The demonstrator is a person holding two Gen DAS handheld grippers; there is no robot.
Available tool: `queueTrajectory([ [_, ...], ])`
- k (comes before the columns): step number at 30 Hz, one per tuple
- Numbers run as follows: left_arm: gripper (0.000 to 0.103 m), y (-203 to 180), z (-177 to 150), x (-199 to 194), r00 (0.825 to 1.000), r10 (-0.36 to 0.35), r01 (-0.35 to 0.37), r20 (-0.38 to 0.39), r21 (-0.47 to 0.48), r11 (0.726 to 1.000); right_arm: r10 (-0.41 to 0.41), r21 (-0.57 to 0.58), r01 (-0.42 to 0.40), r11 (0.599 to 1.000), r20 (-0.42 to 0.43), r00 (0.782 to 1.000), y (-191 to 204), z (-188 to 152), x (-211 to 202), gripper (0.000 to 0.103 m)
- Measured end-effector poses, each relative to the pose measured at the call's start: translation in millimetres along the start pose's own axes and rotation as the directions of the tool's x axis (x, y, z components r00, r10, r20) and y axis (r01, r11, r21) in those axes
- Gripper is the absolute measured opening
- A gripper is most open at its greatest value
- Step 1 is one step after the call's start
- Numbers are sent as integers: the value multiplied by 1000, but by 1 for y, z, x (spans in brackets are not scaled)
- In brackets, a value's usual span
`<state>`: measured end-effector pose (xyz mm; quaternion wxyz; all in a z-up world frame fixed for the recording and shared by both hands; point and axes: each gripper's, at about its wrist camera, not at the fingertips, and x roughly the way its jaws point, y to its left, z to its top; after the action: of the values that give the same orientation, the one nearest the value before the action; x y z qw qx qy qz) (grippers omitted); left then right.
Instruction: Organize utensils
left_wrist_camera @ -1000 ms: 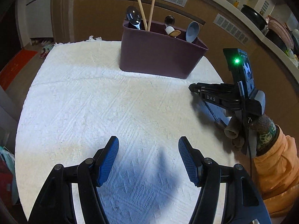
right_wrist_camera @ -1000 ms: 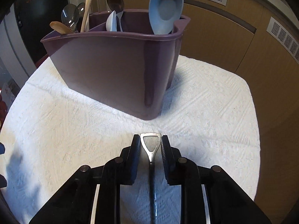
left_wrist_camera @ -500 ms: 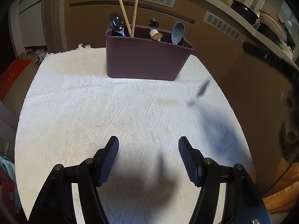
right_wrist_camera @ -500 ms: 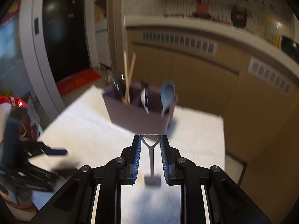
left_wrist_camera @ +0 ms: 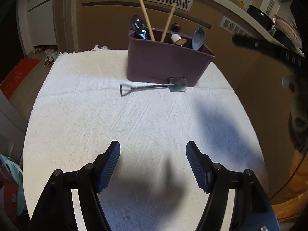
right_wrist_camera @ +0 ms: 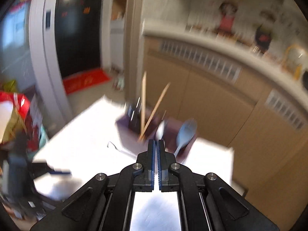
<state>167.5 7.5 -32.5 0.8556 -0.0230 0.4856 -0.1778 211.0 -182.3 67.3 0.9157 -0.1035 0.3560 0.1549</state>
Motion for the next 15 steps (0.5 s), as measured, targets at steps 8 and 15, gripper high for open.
queueTrajectory([
  [8,67,13,21,26,996,-81,74,35,155,985,88,108,-72,992,-158,984,0,-68,82,57],
  [15,67,45,78,82,993,-108,110,-41,29,994,99,171,-72,983,-158,982,-12,-90,103,57],
])
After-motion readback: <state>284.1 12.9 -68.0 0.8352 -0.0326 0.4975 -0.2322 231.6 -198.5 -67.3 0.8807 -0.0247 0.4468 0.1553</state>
